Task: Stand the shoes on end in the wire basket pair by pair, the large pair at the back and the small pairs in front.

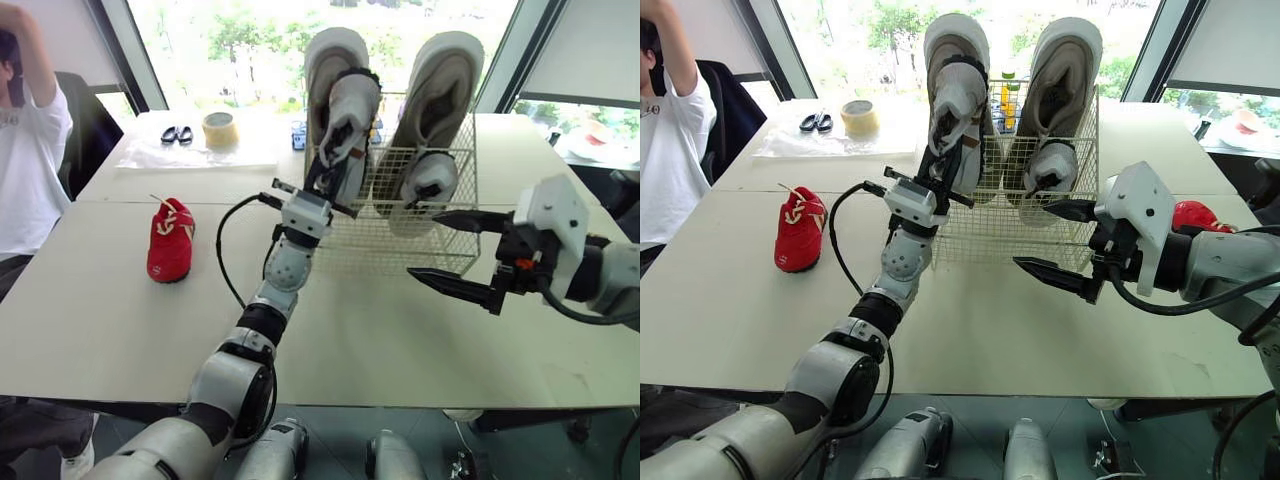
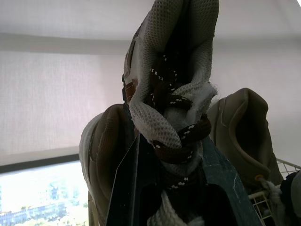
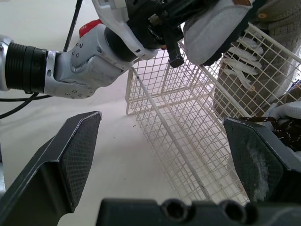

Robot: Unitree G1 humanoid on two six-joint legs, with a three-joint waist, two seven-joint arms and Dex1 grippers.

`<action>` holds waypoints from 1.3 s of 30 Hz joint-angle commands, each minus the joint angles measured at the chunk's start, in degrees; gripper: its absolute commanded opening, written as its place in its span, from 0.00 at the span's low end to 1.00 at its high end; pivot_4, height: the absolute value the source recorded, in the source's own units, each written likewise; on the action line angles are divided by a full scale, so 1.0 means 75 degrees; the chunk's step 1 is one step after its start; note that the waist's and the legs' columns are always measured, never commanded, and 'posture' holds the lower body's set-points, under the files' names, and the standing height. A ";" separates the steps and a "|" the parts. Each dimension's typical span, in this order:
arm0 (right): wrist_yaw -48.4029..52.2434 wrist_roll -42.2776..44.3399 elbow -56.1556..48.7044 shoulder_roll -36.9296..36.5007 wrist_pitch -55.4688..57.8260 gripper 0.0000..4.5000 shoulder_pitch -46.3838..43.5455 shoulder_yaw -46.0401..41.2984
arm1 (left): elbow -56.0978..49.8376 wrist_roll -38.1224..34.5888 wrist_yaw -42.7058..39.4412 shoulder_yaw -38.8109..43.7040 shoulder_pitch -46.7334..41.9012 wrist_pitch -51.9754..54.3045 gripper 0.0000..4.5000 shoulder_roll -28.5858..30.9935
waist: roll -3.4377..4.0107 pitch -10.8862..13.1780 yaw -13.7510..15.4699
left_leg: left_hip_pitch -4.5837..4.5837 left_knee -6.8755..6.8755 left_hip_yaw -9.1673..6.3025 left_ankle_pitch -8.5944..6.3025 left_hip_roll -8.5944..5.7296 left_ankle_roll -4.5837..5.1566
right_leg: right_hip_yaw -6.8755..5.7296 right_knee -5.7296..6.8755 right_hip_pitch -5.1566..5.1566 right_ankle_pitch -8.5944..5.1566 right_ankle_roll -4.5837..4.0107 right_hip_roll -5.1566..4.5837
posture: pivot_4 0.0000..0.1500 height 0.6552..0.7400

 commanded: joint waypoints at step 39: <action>-0.0063 -0.0181 -0.0006 -0.0141 -0.0364 1.00 -0.0168 0.0251 | -0.4085 -0.4068 -0.3734 0.0021 0.2653 0.3715 0.99 0.0683 | 0.0064 -0.0055 -0.0428 | 0.0113 -0.0099 -0.0004 -0.0016 -0.0003 0.0027 | 0.0027 -0.0060 0.0072 0.0005 0.0013 0.0001 | 1.00 1.00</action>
